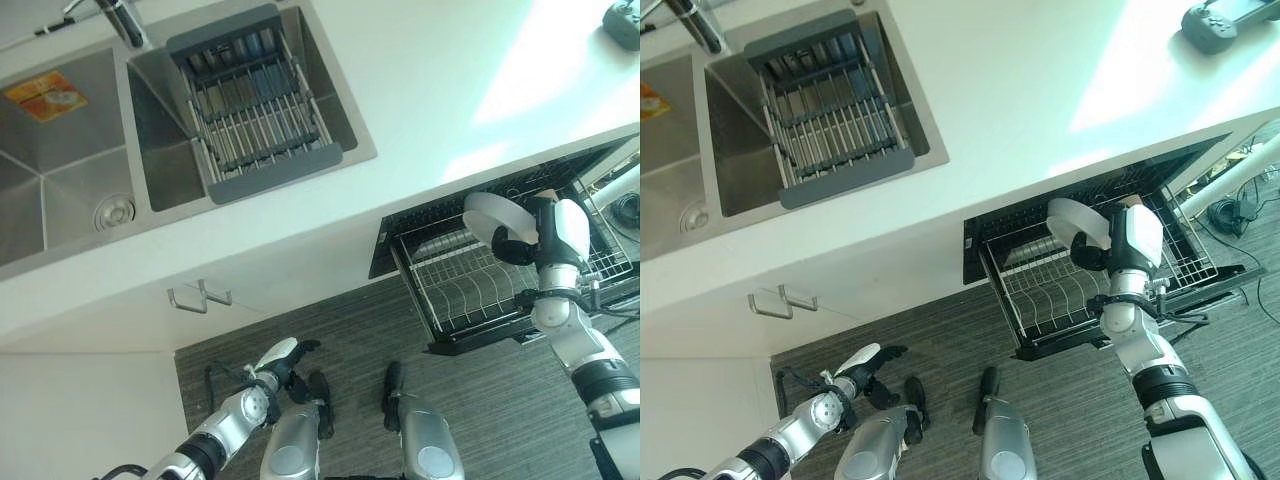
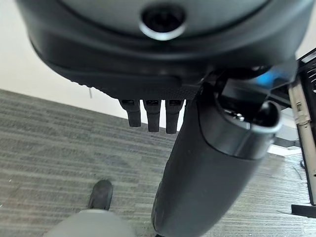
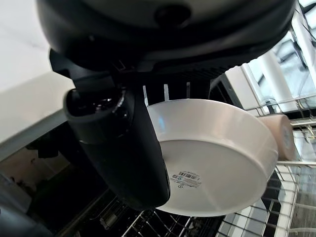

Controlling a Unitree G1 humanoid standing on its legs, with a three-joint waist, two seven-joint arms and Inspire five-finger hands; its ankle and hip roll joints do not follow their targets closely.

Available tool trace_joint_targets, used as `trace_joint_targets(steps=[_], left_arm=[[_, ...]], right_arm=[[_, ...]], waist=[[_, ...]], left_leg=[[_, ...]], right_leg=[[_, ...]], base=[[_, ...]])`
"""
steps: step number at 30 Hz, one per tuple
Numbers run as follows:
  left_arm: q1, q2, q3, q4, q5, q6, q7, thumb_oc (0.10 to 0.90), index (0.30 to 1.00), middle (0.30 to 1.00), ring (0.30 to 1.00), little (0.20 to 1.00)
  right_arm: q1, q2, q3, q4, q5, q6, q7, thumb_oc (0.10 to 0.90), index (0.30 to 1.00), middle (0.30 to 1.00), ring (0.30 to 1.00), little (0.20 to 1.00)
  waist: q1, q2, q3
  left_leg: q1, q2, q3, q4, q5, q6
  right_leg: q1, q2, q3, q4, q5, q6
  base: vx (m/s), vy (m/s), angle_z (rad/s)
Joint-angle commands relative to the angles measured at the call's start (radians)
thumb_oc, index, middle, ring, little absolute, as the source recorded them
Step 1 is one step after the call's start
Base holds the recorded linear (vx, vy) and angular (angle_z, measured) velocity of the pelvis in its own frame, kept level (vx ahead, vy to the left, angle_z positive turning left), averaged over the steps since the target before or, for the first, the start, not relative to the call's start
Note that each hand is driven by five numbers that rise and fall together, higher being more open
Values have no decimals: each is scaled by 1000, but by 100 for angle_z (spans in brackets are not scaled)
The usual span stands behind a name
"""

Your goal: Place the dishes in the dishwasher.

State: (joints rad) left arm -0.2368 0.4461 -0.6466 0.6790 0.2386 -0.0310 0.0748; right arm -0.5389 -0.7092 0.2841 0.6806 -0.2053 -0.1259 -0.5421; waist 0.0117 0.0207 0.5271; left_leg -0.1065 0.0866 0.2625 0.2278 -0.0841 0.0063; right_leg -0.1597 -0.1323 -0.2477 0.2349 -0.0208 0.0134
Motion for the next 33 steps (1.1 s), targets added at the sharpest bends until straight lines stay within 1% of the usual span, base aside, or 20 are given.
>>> trace_joint_targets(steps=[1,4,6,8,12,15,19,20,21,22,24,25,26,28,29,30,31,32,33], left_arm=[[0,32,-41,-56,-32,-64,36,800,900,900,900,900],[-24,31,-63,-43,-50,-87,56,800,900,900,900,900],[-27,29,-74,-43,-54,-92,63,800,900,900,900,900],[-35,29,-91,-46,-72,-91,79,800,900,900,900,900],[-51,9,-108,-17,-87,-105,106,800,900,900,900,900],[-61,-11,-122,-6,-97,-114,127,800,900,900,900,900],[-76,-27,-140,9,-98,-127,149,800,900,900,900,900],[-80,-28,-143,9,-99,-128,157,800,900,900,900,900],[-81,-30,-146,11,-100,-130,164,800,900,900,900,900],[-79,-33,-150,13,-104,-132,168,800,900,900,900,900],[-84,-36,-153,11,-111,-136,176,800,900,900,900,900],[-98,-37,-157,-3,-135,-133,167,800,900,900,900,900],[-99,-37,-157,-3,-135,-132,166,800,900,900,900,900],[-98,-44,-151,-10,-190,-145,105,800,900,900,900,900],[-97,-47,-150,-11,-188,-153,93,800,900,900,900,900],[-97,-48,-152,-13,-194,-156,81,800,900,900,900,900],[-98,-47,-153,-22,-211,-155,65,800,900,900,900,900],[-97,-46,-149,-28,-213,-151,61,800,900,900,900,900],[-94,-31,-136,-35,-209,-141,43,800,900,900,900,900]], right_arm=[[-178,-92,8,-10,-56,-8,-142,400,300,300,300,300],[-248,-80,73,68,-96,40,-181,400,300,300,300,300],[-265,-76,91,95,-105,48,-199,400,300,300,300,300],[-298,-55,117,126,-118,85,-235,400,300,300,300,300],[-329,-16,155,181,-121,132,-294,400,300,300,300,300],[-347,12,167,223,-105,145,-320,400,300,300,300,300],[-374,39,181,261,-157,169,-351,400,300,300,300,300],[-379,44,191,270,-145,175,-354,400,300,300,300,300],[-381,49,194,281,-125,169,-346,400,300,300,300,300],[-379,55,198,290,-102,165,-333,400,300,300,300,300],[-374,73,203,307,-81,163,-317,400,300,300,300,300],[-371,100,211,330,-82,163,-227,400,300,300,300,300],[-372,100,211,330,-82,163,-227,400,300,300,300,300],[-361,121,227,349,-37,164,-141,400,300,300,300,300],[-358,127,229,354,-20,161,-119,400,300,300,300,300],[-355,134,230,360,-6,160,-97,522,484,484,484,484],[-358,149,233,376,14,258,7,800,900,900,900,900],[-348,157,233,394,38,254,92,800,900,900,900,900],[-328,187,228,412,172,164,332,800,900,900,900,900]], waist=[[26,-10,-37],[38,-3,-7],[39,2,-7],[40,6,-7],[41,13,-7],[41,23,-7],[42,30,-7],[44,30,-7],[45,31,-7],[46,34,-7],[46,37,-7],[45,44,-7],[44,44,-7],[46,50,-7],[46,52,-7],[46,54,-7],[47,58,-7],[47,60,-7],[51,57,-7]], left_leg=[[-15,25,-110,72,-129,10],[-43,21,-122,72,-116,13],[-57,20,-126,72,-111,14],[-87,19,-126,72,-104,16],[-127,17,-125,72,-97,19],[-157,14,-123,72,-90,23],[-192,10,-120,72,-86,29],[-201,8,-120,72,-84,31],[-206,7,-121,72,-83,32],[-193,4,-128,72,-100,28],[-206,0,-126,72,-97,31],[-226,-6,-122,73,-92,34],[-227,-6,-122,73,-92,34],[-253,-7,-122,93,-94,38],[-260,-8,-122,98,-95,39],[-267,-9,-122,102,-95,40],[-281,-12,-121,112,-97,41],[-287,-12,-119,113,-96,42],[-297,-11,-121,125,-95,41]], right_leg=[[38,-29,33,65,-152,68],[15,-26,29,65,-142,61],[2,-24,30,65,-139,58],[-31,-20,36,65,-133,56],[-73,-16,40,65,-126,53],[-105,-17,43,65,-117,51],[-141,-16,41,65,-110,50],[-149,-15,39,65,-106,49],[-154,-14,39,65,-106,48],[-143,-13,46,71,-123,55],[-161,-18,47,88,-128,52],[-191,-26,49,117,-138,48],[-192,-26,50,118,-139,48],[-220,-31,49,154,-150,42],[-227,-32,49,164,-154,40],[-235,-34,50,174,-157,38],[-252,-37,51,191,-165,35],[-259,-39,49,200,-168,33],[-270,-40,51,224,-178,24]], base=[[-41,19,9],[-58,56,8],[-11,55,3],[-40,65,0],[-49,48,-4],[-38,67,-4],[-31,30,-6],[-25,-1,-3],[45,6,-1],[51,8,0],[26,4,0],[-9,5,-3],[0,0,0],[1,-4,2],[5,-8,5],[-4,-3,6],[-12,2,4],[0,0,0],[-1,-37,-2]])
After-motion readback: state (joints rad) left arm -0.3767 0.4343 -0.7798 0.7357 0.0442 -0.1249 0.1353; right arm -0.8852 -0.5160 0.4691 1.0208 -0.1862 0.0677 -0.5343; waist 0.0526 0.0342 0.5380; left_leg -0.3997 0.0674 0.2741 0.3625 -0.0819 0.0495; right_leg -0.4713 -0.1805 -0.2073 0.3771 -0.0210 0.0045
